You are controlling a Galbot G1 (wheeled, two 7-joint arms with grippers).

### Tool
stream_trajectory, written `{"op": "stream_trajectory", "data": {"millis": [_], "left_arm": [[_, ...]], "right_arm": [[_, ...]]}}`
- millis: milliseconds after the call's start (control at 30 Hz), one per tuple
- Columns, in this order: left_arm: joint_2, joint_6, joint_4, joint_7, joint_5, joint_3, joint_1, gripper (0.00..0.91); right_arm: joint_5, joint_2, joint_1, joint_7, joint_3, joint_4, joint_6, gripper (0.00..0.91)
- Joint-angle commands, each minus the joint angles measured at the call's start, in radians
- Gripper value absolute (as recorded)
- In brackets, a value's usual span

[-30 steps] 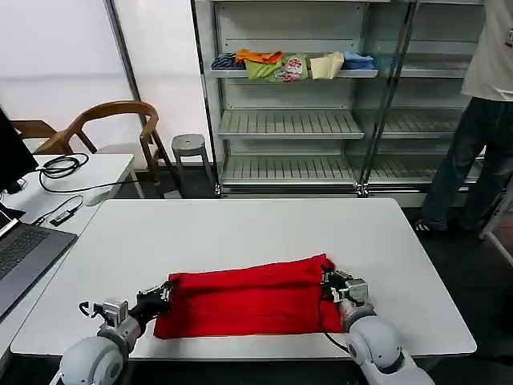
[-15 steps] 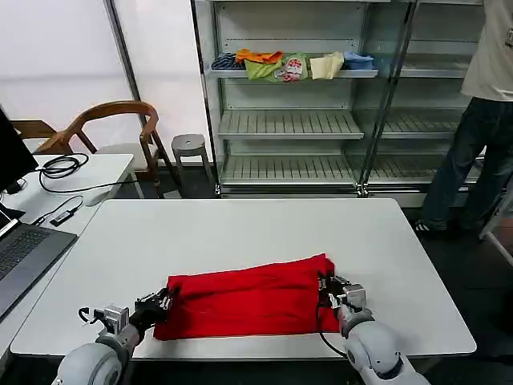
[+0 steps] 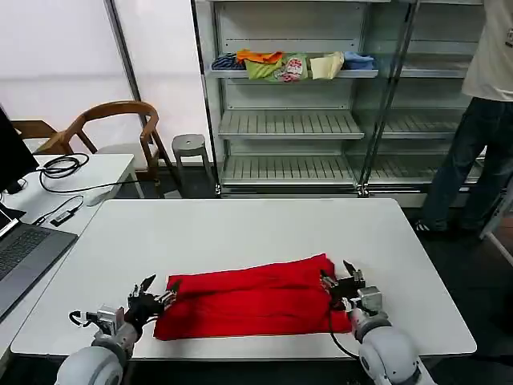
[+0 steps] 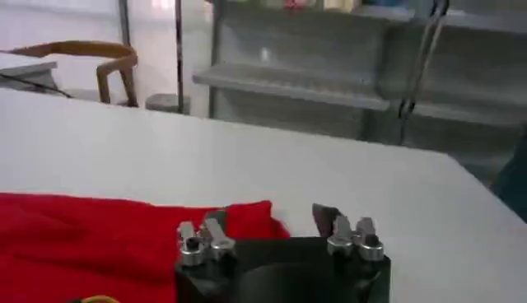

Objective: Fold and organize the clothes.

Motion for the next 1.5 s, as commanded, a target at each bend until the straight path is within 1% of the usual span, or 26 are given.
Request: {"op": "stream_trajectory", "data": {"millis": [33, 167, 367, 633, 667, 700, 733, 767, 800, 833, 1300, 1433, 1500], "left_arm": [[-0.058, -0.022, -0.019, -0.372, -0.014, 0.142, -0.004, 0.907], [-0.071, 0.013, -0.016, -0.425, -0.034, 0.165, 0.002, 0.907], [-0.079, 0.012, 0.006, -0.466, -0.073, 0.163, -0.017, 0.907], [-0.083, 0.028, 0.025, -0.462, -0.071, 0.176, -0.02, 0.907], [-0.083, 0.03, 0.026, -0.46, -0.071, 0.177, -0.019, 0.887], [-0.084, 0.033, 0.027, -0.457, -0.071, 0.18, -0.018, 0.403], [-0.084, 0.033, 0.027, -0.455, -0.07, 0.183, -0.015, 0.202], [-0.084, 0.033, 0.026, -0.447, -0.066, 0.185, -0.013, 0.04], [-0.083, 0.033, 0.027, -0.437, -0.061, 0.189, -0.009, 0.04], [-0.083, 0.033, 0.028, -0.434, -0.058, 0.192, -0.008, 0.02], [-0.094, 0.029, 0.041, -0.398, -0.039, 0.21, -0.018, 0.02], [-0.09, 0.025, 0.043, -0.374, -0.02, 0.197, -0.022, 0.02], [-0.077, 0.017, 0.046, -0.346, 0.004, 0.17, -0.028, 0.02]], "right_arm": [[-0.04, 0.001, -0.164, -0.012, 0.142, 0.14, 0.041, 0.907], [-0.046, 0.003, -0.189, -0.012, 0.172, 0.152, 0.05, 0.907], [-0.053, 0.011, -0.206, -0.012, 0.175, 0.149, 0.06, 0.907], [-0.058, 0.017, -0.2, -0.011, 0.168, 0.143, 0.061, 0.907], [-0.058, 0.017, -0.199, -0.011, 0.167, 0.142, 0.061, 0.907], [-0.058, 0.018, -0.199, -0.01, 0.166, 0.14, 0.061, 0.907], [-0.058, 0.018, -0.199, -0.011, 0.165, 0.139, 0.061, 0.907], [-0.058, 0.018, -0.198, -0.011, 0.165, 0.137, 0.061, 0.907], [-0.058, 0.019, -0.196, -0.011, 0.164, 0.134, 0.061, 0.907], [-0.059, 0.02, -0.196, -0.011, 0.163, 0.132, 0.061, 0.907], [-0.06, 0.022, -0.18, -0.009, 0.151, 0.109, 0.06, 0.907], [-0.061, 0.024, -0.171, -0.008, 0.146, 0.101, 0.06, 0.907], [-0.062, 0.021, -0.167, -0.008, 0.143, 0.098, 0.059, 0.907]]}}
